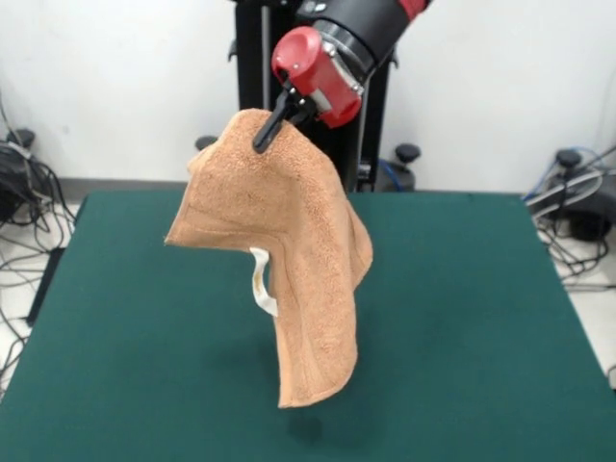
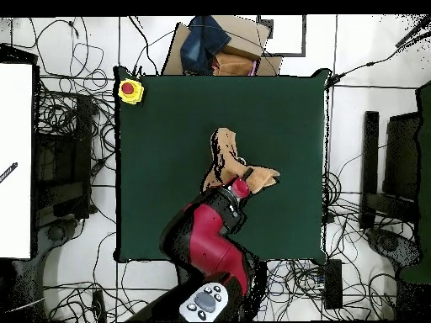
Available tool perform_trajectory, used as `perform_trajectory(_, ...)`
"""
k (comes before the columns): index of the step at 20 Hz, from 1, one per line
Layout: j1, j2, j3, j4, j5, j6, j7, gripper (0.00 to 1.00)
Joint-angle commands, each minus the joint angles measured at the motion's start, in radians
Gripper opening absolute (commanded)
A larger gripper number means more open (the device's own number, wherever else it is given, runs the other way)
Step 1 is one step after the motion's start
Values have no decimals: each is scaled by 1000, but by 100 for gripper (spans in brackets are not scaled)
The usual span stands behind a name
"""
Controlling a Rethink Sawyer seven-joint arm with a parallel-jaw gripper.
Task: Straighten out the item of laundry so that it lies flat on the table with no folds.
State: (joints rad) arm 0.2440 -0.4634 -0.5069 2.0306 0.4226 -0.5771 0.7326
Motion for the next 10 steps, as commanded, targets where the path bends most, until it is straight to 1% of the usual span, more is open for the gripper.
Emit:
perform_trajectory(1, 23, 13, 84, 1, 39, 123, 252, 0)
perform_trajectory(6, 57, 21, 65, 2, 71, 158, 258, 0)
perform_trajectory(10, 63, 19, 61, 4, 70, 174, 264, 0)
